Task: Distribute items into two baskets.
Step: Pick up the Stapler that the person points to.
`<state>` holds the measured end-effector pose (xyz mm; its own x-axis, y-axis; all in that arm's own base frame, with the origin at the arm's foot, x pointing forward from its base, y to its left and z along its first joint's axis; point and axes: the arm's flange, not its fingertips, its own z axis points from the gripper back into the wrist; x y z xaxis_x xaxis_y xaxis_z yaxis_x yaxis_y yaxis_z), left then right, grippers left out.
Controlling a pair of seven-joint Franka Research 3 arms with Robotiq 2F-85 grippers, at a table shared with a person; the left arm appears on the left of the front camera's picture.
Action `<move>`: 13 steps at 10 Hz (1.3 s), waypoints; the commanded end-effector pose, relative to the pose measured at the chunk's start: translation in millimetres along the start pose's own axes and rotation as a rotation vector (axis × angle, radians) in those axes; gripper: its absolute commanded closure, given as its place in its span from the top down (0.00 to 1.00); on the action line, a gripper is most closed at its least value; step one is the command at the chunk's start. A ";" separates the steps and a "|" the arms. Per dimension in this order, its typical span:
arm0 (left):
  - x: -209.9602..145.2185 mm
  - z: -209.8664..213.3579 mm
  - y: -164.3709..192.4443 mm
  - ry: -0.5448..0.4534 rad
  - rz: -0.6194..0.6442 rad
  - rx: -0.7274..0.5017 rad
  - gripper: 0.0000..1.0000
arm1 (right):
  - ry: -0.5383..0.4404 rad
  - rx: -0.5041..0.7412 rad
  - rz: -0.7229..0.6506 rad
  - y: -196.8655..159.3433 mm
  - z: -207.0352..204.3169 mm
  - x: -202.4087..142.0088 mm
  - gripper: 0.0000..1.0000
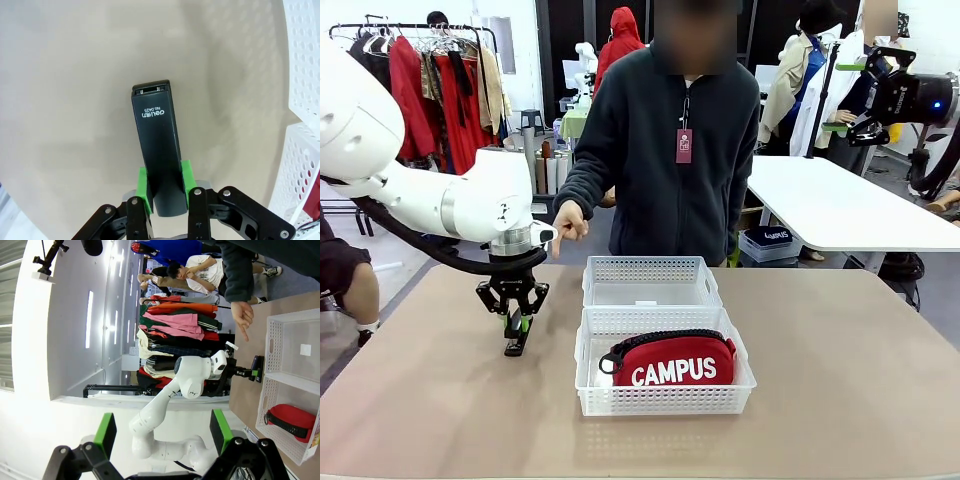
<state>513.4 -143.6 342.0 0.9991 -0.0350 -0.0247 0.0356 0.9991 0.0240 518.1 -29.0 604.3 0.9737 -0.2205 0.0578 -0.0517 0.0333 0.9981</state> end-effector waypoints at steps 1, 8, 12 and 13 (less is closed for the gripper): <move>-3.8 20.3 1.4 0.002 0.042 -0.017 0.00 | 0.002 0.001 0.002 1.8 -1.3 -1.1 1.00; -20.0 216.8 3.9 -0.032 0.022 -0.018 0.00 | 0.002 0.001 0.002 1.8 -1.3 -1.1 1.00; -13.5 306.7 4.1 -0.062 0.007 -0.027 0.00 | 0.002 0.001 0.002 1.8 -1.3 -1.1 1.00; -15.2 322.7 2.3 -0.091 0.016 -0.007 0.00 | 0.002 0.001 0.002 1.8 -1.3 -1.1 1.00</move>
<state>498.4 -147.3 651.8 0.9982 -0.0132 0.0578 0.0137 0.9999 -0.0077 518.1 -29.0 604.1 0.9737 -0.2205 0.0575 -0.0514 0.0333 0.9981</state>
